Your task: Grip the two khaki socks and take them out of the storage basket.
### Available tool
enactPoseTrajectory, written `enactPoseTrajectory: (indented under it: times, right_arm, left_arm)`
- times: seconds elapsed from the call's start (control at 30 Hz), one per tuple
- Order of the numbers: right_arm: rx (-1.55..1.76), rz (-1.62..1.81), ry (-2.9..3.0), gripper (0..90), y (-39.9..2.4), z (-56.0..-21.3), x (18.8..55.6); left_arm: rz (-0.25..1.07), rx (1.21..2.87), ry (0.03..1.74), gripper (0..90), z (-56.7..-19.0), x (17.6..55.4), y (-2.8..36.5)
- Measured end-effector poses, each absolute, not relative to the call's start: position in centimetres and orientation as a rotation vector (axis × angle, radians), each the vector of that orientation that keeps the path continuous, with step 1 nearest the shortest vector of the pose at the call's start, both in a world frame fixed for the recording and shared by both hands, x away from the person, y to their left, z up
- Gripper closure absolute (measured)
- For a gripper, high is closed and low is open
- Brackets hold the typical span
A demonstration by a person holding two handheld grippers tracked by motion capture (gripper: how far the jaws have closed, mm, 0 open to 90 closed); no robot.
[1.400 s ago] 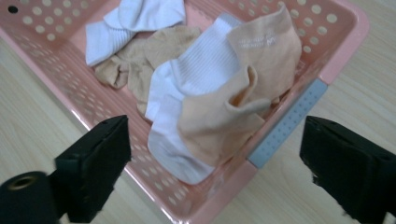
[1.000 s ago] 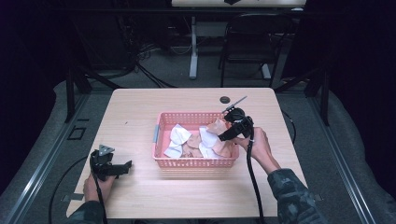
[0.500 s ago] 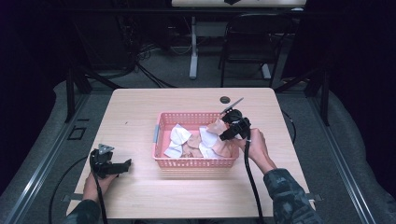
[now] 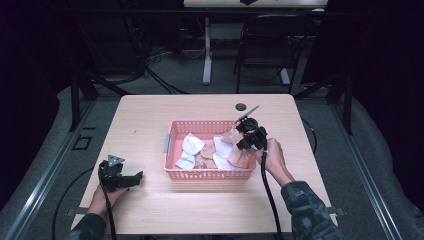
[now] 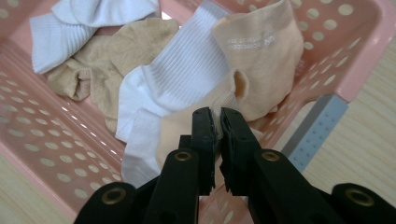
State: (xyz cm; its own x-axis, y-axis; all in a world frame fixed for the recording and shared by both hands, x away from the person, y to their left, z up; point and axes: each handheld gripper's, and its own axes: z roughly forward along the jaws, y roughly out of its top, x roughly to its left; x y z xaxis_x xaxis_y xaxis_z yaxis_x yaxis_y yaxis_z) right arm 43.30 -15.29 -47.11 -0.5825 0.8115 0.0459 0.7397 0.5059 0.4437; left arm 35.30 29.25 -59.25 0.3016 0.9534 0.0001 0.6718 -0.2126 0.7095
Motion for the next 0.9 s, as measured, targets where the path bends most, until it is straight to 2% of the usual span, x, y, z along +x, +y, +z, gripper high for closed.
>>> enactPoseTrajectory:
  times: [0.3,0.5,0.9]
  right_arm:
    - [1.338,0.677,2.603,84.5,-16.2,-45.7,42.8]
    - [1.308,0.718,2.607,84.8,-15.8,-43.9,42.4]
    - [1.278,0.762,2.598,85.2,-15.4,-42.5,41.9]
  left_arm:
    - [0.603,1.964,1.444,0.4,-59.3,35.3,28.9]
    - [0.596,1.976,1.427,0.5,-59.3,35.3,28.7]
    - [0.592,1.976,1.423,0.5,-59.2,35.2,28.3]
